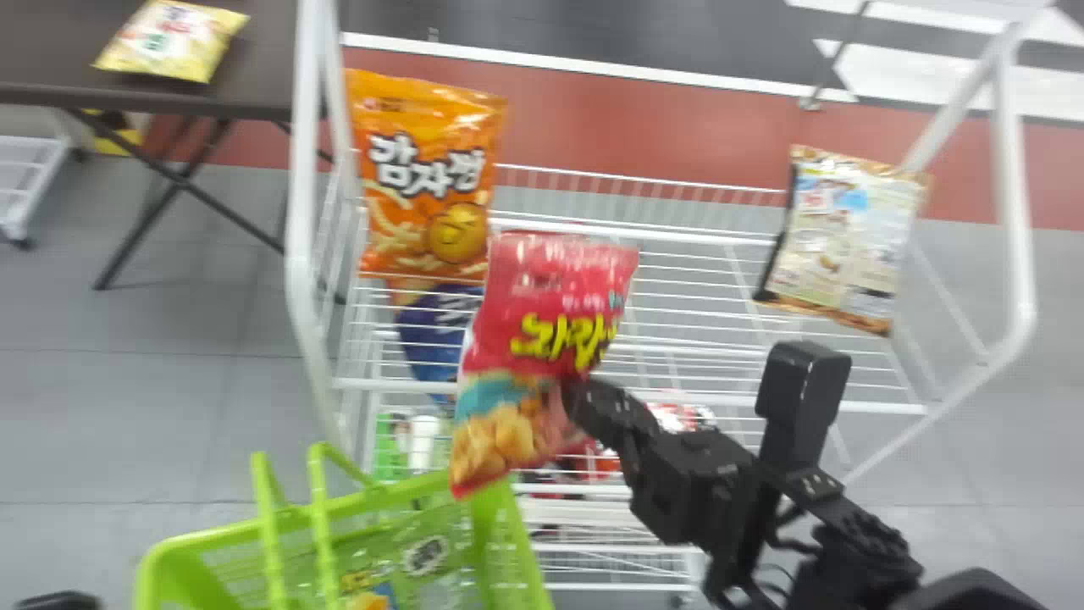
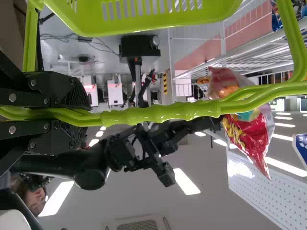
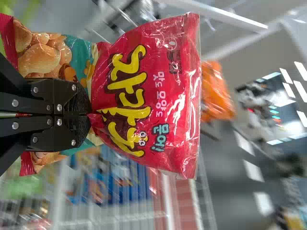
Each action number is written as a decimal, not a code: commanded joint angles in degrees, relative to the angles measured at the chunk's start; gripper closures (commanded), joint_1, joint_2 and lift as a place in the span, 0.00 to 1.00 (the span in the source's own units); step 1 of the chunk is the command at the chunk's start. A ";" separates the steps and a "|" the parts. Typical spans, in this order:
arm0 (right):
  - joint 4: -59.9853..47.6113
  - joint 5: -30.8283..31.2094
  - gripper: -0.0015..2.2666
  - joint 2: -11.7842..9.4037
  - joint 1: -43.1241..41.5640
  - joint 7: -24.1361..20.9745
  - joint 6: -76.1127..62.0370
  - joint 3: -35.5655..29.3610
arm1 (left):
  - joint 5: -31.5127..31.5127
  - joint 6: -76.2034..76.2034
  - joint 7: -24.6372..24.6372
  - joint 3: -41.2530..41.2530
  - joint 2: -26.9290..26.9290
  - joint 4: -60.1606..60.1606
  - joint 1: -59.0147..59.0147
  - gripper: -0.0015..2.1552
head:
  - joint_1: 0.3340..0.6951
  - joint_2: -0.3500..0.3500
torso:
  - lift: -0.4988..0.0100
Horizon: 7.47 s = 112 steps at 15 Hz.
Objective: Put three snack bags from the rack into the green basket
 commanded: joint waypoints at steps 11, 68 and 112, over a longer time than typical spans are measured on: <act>5.06 -1.28 0.00 -1.75 -3.26 -0.07 25.22 12.63 | 0.87 0.07 -0.57 0.67 0.20 -0.29 -0.40 1.00 | 1.00 0.98 | 0.98; -6.81 3.65 0.99 3.26 -6.16 0.81 31.02 10.17 | 2.45 -1.16 -0.57 4.27 0.11 1.47 0.04 1.00 | 1.00 0.85 | 0.98; 17.80 15.60 0.03 4.66 4.39 4.15 -44.22 -7.32 | 4.38 3.41 -0.57 4.71 -0.33 1.12 -2.07 1.00 | 1.00 0.18 | 0.98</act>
